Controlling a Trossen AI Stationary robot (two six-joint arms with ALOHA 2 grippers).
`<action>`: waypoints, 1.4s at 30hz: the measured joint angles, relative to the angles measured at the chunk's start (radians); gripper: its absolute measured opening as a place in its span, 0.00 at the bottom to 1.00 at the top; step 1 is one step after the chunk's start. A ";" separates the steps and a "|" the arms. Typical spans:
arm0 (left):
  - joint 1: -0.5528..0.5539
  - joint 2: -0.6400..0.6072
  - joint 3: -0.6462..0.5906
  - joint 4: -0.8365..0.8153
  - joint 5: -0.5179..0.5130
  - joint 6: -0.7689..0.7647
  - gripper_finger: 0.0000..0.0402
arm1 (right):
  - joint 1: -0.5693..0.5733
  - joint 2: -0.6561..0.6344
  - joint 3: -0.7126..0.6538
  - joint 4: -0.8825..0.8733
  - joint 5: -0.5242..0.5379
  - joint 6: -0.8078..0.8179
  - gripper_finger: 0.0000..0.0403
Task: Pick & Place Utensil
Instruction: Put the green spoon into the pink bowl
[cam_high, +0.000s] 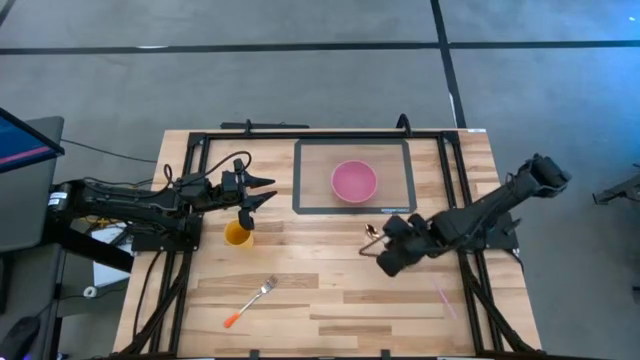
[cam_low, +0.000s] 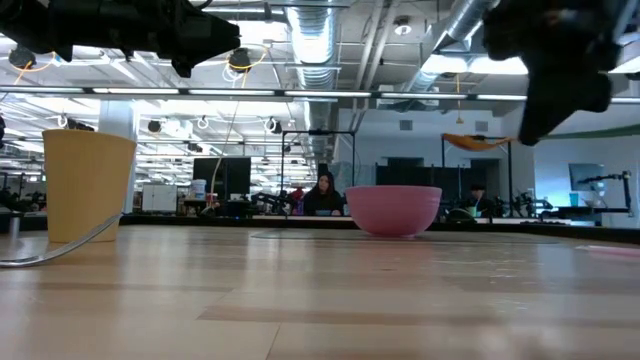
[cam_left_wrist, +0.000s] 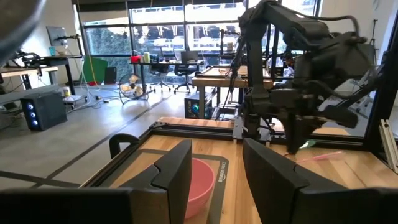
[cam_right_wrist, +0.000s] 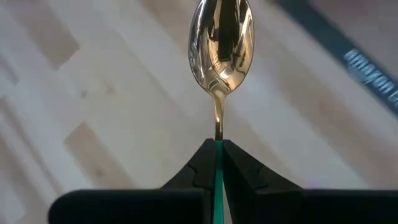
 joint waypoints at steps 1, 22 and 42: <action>0.000 0.000 0.000 0.000 0.000 0.000 0.36 | -0.018 0.000 0.000 0.001 -0.004 -0.015 0.03; 0.000 0.000 0.000 0.000 0.000 0.000 0.36 | -0.459 0.001 0.020 0.023 -0.181 -0.296 0.03; 0.000 0.000 0.000 -0.001 0.000 0.000 0.36 | -0.785 0.066 0.127 0.037 -0.310 -0.337 0.03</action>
